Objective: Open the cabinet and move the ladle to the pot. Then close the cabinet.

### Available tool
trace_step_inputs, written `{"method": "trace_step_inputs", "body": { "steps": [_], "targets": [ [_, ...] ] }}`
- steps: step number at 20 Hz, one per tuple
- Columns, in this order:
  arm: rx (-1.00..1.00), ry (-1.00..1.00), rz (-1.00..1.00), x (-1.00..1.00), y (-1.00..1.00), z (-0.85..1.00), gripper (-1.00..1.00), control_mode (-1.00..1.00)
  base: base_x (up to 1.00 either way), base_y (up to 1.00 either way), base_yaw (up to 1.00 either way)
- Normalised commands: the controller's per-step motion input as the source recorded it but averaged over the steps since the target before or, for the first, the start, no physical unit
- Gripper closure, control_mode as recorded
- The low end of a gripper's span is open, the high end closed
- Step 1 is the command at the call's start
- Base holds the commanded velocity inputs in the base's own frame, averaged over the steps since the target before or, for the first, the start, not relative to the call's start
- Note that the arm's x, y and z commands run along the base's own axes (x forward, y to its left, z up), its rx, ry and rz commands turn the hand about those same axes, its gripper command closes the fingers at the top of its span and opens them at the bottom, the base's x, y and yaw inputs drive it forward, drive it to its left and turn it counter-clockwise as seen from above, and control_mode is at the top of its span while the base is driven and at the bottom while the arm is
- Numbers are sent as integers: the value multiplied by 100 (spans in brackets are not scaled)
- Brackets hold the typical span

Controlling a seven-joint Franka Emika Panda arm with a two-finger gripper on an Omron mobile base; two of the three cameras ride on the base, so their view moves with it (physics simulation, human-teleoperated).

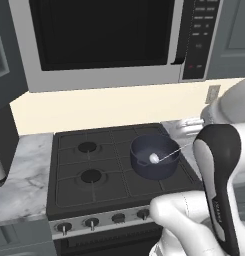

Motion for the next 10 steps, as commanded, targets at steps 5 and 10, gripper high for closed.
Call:
{"method": "trace_step_inputs", "body": {
  "steps": [5, 10],
  "targets": [
    [-8, -1, -3, -10, -5, 0, -100, -100, 0, 0, 0],
    [-1, -1, 0, -18, -4, 0, -100, 100, -32, -3, 0]
  ]
}}
